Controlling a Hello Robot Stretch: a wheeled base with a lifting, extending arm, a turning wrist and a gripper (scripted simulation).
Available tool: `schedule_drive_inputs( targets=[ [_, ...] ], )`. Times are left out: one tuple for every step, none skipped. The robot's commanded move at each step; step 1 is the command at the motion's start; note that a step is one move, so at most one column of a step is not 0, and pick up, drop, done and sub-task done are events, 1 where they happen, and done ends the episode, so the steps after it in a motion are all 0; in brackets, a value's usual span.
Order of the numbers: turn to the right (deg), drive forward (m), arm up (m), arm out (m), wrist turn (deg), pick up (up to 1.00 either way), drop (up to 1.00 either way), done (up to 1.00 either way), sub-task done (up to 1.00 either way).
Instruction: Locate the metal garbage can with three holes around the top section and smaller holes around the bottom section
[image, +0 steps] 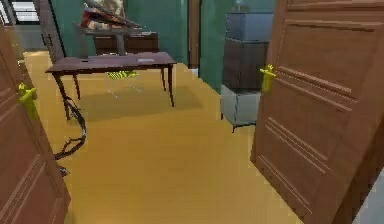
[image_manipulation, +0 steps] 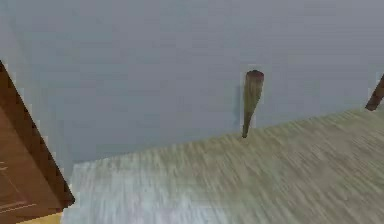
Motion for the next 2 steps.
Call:
schedule_drive_inputs(
  targets=[
    [0.0,1.0,0.0,0.0,0.0,0.0,0.0,0.0,0.0],
    [0.0,1.0,0.0,0.0,0.0,0.0,0.0,0.0,0.0]
  ],
)
